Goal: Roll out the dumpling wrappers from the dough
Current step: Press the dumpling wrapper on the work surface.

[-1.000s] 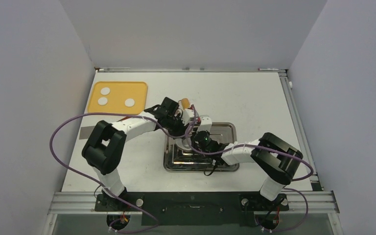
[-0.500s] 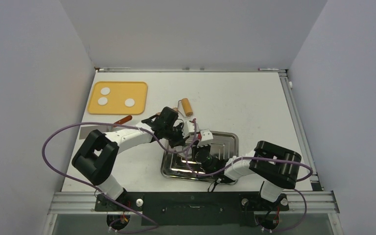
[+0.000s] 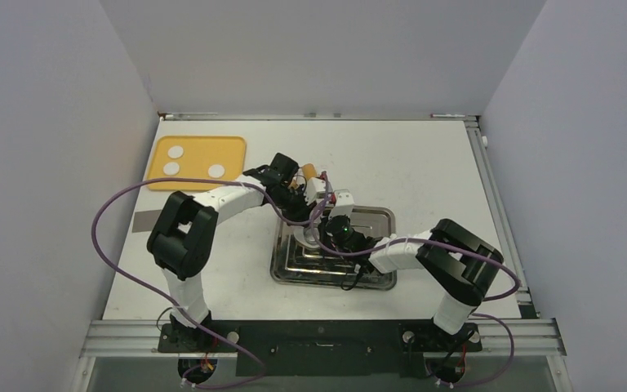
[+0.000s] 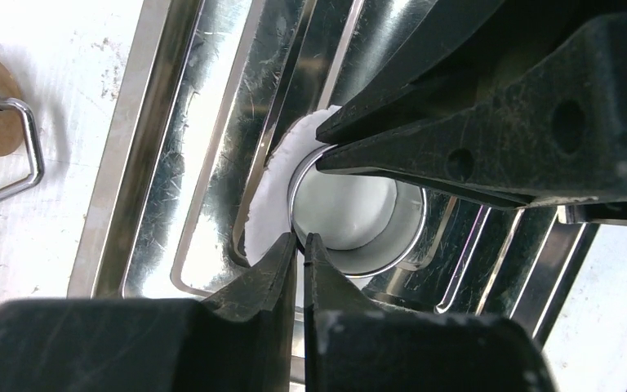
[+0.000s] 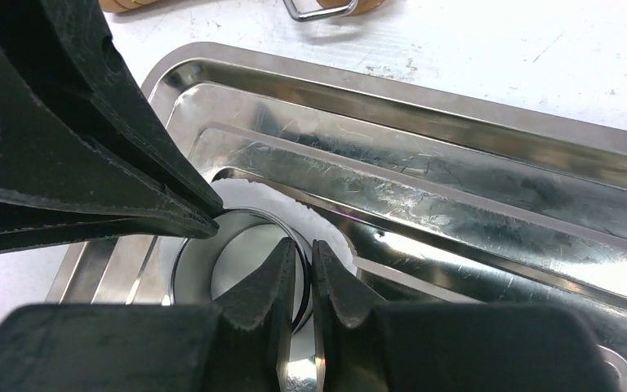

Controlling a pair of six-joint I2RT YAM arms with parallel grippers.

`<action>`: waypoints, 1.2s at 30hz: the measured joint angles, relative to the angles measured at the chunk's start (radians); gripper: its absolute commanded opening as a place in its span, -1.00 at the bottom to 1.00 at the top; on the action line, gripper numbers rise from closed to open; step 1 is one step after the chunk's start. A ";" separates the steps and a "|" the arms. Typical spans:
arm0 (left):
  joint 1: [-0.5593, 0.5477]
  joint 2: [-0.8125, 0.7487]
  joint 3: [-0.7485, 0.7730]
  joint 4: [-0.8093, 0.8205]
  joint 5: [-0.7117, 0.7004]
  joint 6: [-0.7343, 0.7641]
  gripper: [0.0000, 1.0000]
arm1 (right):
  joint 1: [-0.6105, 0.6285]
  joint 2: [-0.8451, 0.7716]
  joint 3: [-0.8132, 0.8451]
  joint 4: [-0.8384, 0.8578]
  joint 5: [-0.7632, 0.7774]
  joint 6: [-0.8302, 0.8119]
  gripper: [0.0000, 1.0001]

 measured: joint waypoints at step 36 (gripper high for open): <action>-0.004 -0.075 -0.083 -0.021 -0.033 -0.109 -1.00 | 0.023 -0.042 0.040 -0.172 -0.079 0.085 -0.83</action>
